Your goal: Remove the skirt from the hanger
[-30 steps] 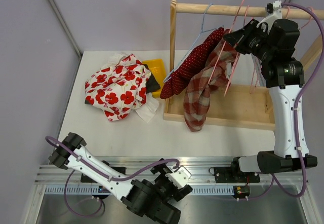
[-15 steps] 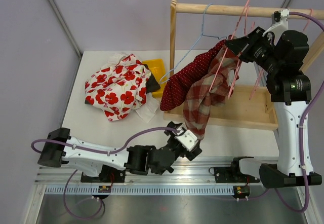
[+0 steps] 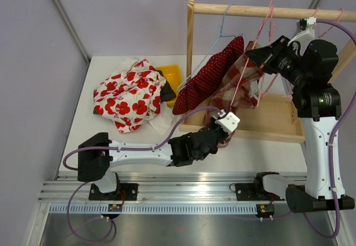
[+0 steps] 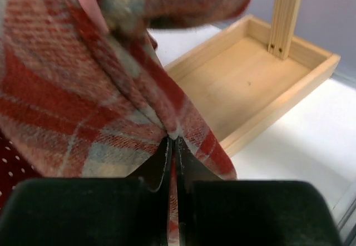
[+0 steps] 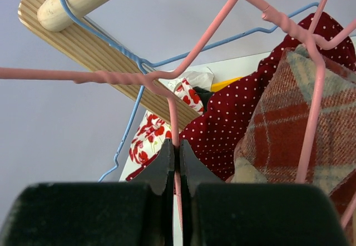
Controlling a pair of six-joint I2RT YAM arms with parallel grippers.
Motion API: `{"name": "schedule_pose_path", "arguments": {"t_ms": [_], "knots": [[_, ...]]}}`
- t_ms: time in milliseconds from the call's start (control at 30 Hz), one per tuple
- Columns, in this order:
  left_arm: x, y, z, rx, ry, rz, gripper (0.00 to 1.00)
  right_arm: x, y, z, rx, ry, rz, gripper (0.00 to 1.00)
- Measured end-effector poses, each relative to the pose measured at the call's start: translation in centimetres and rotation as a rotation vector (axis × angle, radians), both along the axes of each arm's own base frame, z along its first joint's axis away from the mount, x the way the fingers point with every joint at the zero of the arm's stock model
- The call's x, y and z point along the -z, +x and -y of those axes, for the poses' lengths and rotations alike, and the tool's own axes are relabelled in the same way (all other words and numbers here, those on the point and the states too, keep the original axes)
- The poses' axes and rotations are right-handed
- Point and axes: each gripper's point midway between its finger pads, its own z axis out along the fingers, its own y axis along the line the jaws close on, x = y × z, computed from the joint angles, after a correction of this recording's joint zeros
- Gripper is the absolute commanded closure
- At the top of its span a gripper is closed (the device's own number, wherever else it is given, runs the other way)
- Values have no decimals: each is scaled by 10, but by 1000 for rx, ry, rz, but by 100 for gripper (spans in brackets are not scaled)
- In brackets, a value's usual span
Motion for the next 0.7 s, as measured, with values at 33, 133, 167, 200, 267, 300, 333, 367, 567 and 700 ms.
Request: {"name": "schedule_pose_path", "arguments": {"t_ms": [33, 133, 167, 200, 267, 300, 333, 367, 567, 700], "knots": [[4, 0, 0, 0, 11, -6, 100, 0, 0, 0, -1, -3, 2, 100], [8, -19, -2, 40, -2, -30, 100, 3, 2, -1, -7, -10, -7, 100], [9, -33, -5, 62, -11, -40, 100, 5, 4, -1, -11, -12, -15, 100], [10, -47, -8, 84, -19, -48, 100, 6, 4, -2, -17, -14, -25, 100], [13, -89, -17, 140, -48, -78, 100, 15, 6, -5, -36, -16, -63, 100], [18, -110, -21, 177, -49, -100, 100, 16, 9, -6, -35, -13, -73, 100], [31, -138, -27, 227, -33, -129, 100, 14, 13, -6, -33, -6, -72, 100], [48, -168, -33, 281, -3, -162, 100, 11, 16, -6, -32, -1, -67, 100], [131, -278, -93, 397, 235, -273, 100, -15, 24, -6, -30, 7, -4, 100], [126, -262, -104, 219, 241, -279, 72, -24, 24, -6, -28, 11, 22, 100]]}}
